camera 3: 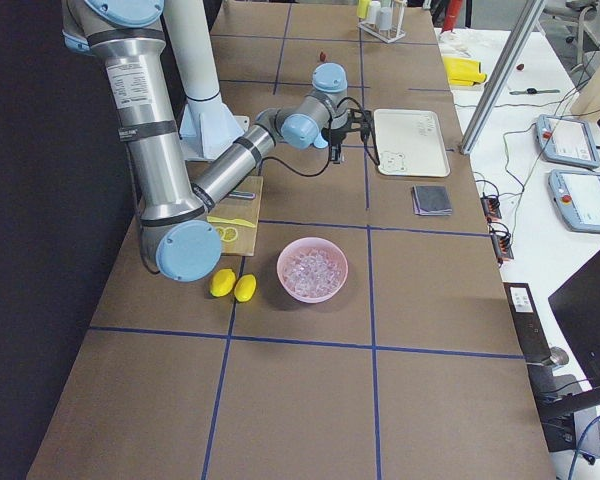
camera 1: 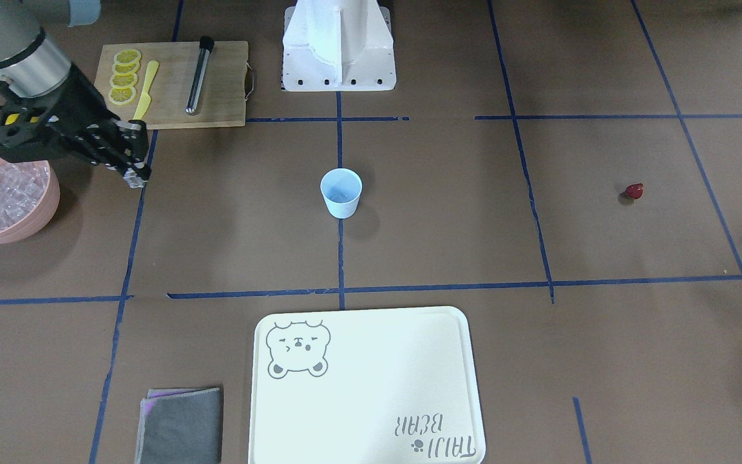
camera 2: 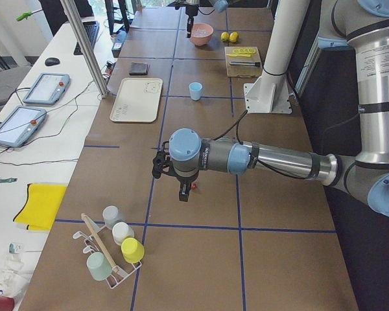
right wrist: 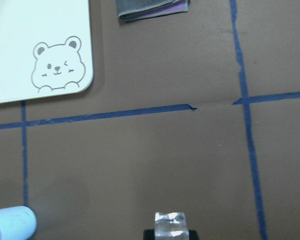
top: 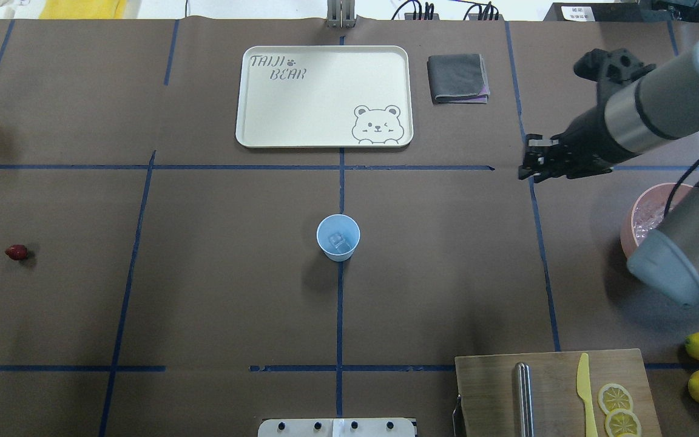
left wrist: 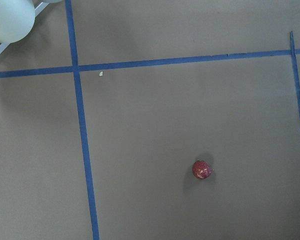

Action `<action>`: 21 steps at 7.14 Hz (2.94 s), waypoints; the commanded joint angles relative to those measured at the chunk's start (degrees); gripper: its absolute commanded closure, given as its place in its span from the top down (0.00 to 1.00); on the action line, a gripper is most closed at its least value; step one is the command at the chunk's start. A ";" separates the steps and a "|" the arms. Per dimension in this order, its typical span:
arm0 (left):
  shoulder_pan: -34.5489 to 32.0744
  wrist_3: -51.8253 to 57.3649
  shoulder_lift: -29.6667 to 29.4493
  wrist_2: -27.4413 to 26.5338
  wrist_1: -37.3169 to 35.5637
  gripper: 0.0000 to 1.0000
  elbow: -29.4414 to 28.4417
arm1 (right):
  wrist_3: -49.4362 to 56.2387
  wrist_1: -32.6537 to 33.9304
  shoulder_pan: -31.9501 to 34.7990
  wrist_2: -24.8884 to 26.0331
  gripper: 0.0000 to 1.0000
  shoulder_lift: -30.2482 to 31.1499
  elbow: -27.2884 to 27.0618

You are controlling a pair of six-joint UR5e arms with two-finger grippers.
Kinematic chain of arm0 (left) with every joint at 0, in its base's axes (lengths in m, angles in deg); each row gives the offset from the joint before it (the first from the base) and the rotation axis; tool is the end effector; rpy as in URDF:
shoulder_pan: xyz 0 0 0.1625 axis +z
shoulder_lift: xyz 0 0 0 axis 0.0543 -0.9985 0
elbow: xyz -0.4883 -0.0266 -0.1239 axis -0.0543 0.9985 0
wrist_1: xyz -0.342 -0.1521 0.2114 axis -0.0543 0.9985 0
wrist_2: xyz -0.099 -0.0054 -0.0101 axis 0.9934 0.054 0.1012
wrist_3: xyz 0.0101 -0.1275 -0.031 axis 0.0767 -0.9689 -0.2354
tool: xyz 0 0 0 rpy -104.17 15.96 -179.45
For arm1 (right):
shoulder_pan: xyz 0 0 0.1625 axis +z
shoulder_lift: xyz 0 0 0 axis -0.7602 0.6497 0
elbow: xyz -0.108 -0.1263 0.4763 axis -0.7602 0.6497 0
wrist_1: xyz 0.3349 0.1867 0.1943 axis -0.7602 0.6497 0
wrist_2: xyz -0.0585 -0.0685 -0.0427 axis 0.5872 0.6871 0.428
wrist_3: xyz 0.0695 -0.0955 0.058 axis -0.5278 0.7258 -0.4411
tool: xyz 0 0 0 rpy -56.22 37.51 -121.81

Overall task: Put ice and strawberries in cup
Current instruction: 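Carry the third ice cube with the right gripper over the cup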

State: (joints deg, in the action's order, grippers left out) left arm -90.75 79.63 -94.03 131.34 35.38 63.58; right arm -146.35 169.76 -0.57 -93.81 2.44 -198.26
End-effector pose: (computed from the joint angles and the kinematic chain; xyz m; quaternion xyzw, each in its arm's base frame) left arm -0.0081 -0.4237 0.6592 0.0464 0.4621 0.0479 0.8843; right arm -0.3394 -0.4830 0.3514 0.0215 -0.4878 0.1008 0.8668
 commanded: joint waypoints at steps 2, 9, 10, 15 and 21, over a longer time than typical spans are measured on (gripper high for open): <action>0.01 0.00 -0.08 -0.01 0.09 1.00 -0.48 | -21.03 -0.29 -13.26 10.81 0.00 -10.43 2.80; 0.09 0.00 -0.08 -0.01 0.09 1.00 -0.84 | -25.73 -4.06 -22.28 20.01 0.03 -23.46 19.86; 0.01 0.09 0.00 -0.01 0.09 1.00 -0.84 | -25.73 -5.29 -22.36 20.01 0.05 -23.81 21.26; 0.18 0.00 -0.08 -0.10 0.09 1.00 -0.84 | -25.47 -5.56 -22.81 19.92 0.71 -23.47 21.10; 11.13 -10.21 -4.73 -2.89 7.16 1.00 -7.84 | -24.60 3.83 -10.55 10.39 0.99 -7.78 -4.26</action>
State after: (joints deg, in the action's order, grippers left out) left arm -83.40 75.53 -96.85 129.87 38.58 58.85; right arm -171.44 170.99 -16.06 -78.60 -10.44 -195.91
